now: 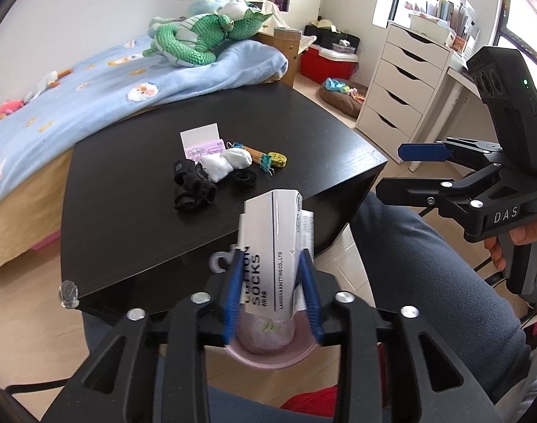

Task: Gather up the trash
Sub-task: 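Move the socks box over the wastebasket and open the left gripper, then reach the left gripper to the black gloves and grasp them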

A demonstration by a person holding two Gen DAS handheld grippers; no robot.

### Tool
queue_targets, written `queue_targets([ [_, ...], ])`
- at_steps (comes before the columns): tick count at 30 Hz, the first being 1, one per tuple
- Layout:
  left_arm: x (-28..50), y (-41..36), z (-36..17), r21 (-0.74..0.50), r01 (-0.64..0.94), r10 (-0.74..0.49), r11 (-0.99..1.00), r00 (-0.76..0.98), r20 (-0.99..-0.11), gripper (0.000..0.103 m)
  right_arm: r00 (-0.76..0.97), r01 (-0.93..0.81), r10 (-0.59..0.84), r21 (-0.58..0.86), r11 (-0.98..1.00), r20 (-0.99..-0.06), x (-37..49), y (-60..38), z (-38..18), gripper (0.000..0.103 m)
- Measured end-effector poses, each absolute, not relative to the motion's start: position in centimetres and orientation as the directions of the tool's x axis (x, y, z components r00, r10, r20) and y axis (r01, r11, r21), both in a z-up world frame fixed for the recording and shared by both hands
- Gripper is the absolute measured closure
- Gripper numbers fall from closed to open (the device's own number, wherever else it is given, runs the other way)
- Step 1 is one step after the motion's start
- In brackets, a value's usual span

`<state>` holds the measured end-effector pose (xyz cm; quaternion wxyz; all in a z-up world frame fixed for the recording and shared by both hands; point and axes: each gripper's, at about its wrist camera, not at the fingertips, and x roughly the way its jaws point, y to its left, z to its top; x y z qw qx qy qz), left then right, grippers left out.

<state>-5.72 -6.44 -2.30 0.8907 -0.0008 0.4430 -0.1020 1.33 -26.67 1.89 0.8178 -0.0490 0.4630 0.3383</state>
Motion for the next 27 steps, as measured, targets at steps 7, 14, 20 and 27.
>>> queue_targets([
  [7, -5.6, -6.0, -2.4, -0.111, 0.148, -0.178, 0.983, 0.606, -0.775, 0.012, 0.342, -0.594, 0.507, 0.236, 0.769, -0.791, 1.3, -26.8, 1.8, 0.006],
  [14, -5.5, -5.0, -2.4, -0.117, 0.091, -0.148, 0.989, 0.618, -0.772, 0.008, 0.337, -0.596, 0.509, 0.239, 0.767, -0.792, 1.3, -26.5, 1.4, 0.005],
  [20, -5.5, -4.6, -2.6, -0.117, 0.073, -0.137, 0.99, 0.616, -0.775, 0.008, 0.338, -0.59, 0.508, 0.242, 0.77, -0.792, 1.3, -26.5, 1.3, 0.005],
  [27, -5.4, -4.2, -2.7, -0.132, 0.06, -0.141, 0.989, 0.615, -0.776, 0.008, 0.334, -0.594, 0.51, 0.243, 0.767, -0.793, 1.4, -26.3, 1.3, 0.004],
])
